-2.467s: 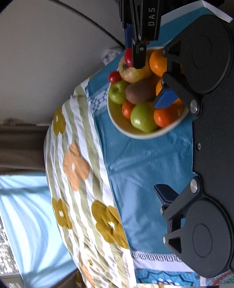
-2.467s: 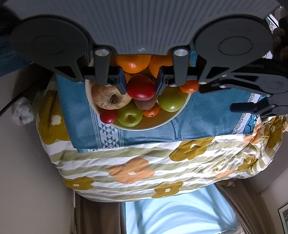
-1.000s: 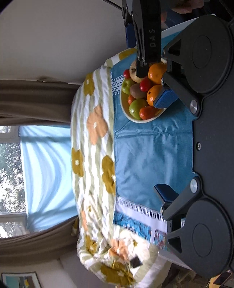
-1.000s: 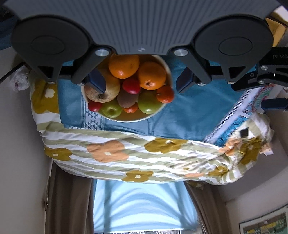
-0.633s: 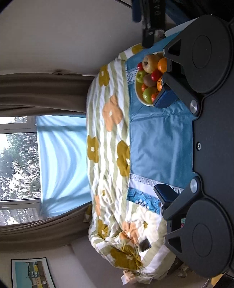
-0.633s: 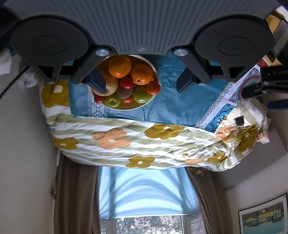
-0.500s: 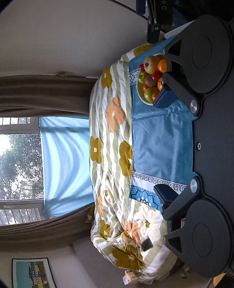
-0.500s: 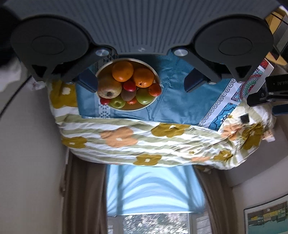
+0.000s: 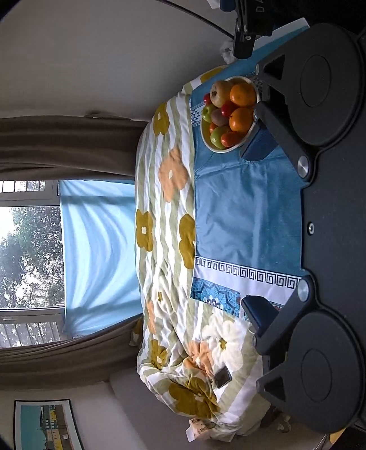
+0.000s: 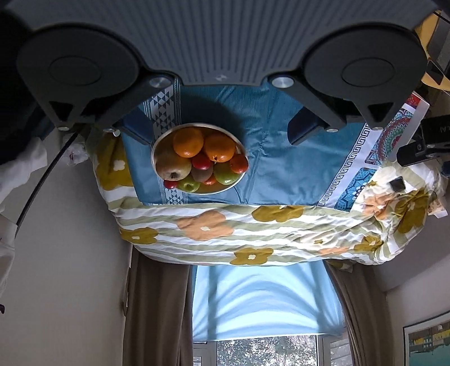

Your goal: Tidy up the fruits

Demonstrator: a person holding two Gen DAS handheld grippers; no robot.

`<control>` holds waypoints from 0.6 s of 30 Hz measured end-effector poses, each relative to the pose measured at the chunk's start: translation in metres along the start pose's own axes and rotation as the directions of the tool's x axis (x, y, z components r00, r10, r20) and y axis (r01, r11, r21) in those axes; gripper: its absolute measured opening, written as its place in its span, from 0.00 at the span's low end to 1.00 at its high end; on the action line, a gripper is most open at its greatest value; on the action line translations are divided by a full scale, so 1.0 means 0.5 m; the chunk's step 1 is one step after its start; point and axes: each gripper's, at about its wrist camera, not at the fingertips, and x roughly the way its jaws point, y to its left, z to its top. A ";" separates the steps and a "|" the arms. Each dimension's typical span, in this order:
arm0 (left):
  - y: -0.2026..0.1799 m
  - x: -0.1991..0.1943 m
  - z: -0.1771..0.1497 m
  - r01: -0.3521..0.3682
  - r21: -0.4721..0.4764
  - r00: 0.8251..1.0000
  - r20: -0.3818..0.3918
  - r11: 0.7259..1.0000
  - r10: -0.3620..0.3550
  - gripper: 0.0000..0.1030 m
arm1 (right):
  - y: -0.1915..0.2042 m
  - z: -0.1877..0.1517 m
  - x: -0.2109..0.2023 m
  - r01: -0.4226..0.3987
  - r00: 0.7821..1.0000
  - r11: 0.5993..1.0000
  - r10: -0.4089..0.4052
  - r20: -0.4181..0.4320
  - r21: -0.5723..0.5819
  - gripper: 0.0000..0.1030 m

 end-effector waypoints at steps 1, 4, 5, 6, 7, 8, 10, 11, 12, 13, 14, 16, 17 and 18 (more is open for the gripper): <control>0.000 -0.001 -0.001 0.000 0.001 1.000 0.001 1.000 0.000 1.00 | 0.000 0.000 -0.001 0.004 1.000 1.000 -0.004 0.000 0.005 1.00; -0.002 0.001 0.005 0.005 0.010 1.000 0.010 1.000 -0.005 1.00 | -0.001 -0.001 -0.003 0.013 1.000 1.000 -0.013 0.004 0.017 1.00; -0.001 0.001 0.007 0.002 0.015 1.000 0.013 1.000 -0.002 1.00 | -0.001 -0.001 -0.004 0.014 1.000 1.000 -0.014 0.005 0.021 1.00; -0.002 0.002 0.008 0.000 0.018 1.000 0.015 1.000 0.000 1.00 | -0.003 0.000 -0.003 0.014 1.000 1.000 -0.014 0.006 0.024 1.00; -0.001 0.004 0.008 0.002 0.018 1.000 0.013 1.000 -0.002 1.00 | -0.003 0.001 -0.003 0.016 1.000 0.999 -0.017 0.005 0.029 1.00; -0.001 0.004 0.009 0.005 0.016 1.000 0.012 1.000 -0.005 1.00 | -0.005 0.001 -0.002 0.017 1.000 0.999 -0.017 0.003 0.031 1.00; -0.002 0.004 0.008 0.010 0.015 1.000 0.010 1.000 -0.010 1.00 | -0.007 0.001 -0.001 0.021 1.000 0.999 -0.021 0.000 0.032 1.00; -0.002 0.005 0.007 0.011 0.016 1.000 0.009 1.000 -0.011 1.00 | -0.007 0.001 -0.002 0.020 1.000 0.999 -0.020 0.000 0.033 1.00; -0.003 0.004 0.007 0.011 0.017 1.000 0.009 1.000 -0.011 1.00 | -0.007 0.001 -0.002 0.019 1.000 0.999 -0.019 0.000 0.034 1.00; -0.002 0.005 0.008 0.010 0.016 1.000 0.009 1.000 -0.010 1.00 | -0.008 0.001 -0.002 0.018 1.000 0.999 -0.018 -0.001 0.038 1.00; -0.003 0.005 0.008 0.010 0.016 1.000 0.009 1.000 -0.010 1.00 | -0.008 0.002 -0.002 0.017 1.000 0.999 -0.017 0.000 0.039 1.00; -0.002 0.005 0.007 0.011 0.015 1.000 0.009 1.000 -0.011 1.00 | -0.010 0.001 -0.004 0.015 1.000 0.999 -0.015 0.000 0.041 1.00; -0.002 0.004 0.007 0.010 0.015 1.000 0.008 1.000 -0.011 1.00 | -0.010 0.001 -0.004 0.015 1.000 0.999 -0.015 0.000 0.041 1.00; -0.003 0.003 0.006 0.009 0.014 1.000 0.008 1.000 -0.009 1.00 | -0.010 0.001 -0.004 0.015 1.000 0.999 -0.015 0.000 0.042 1.00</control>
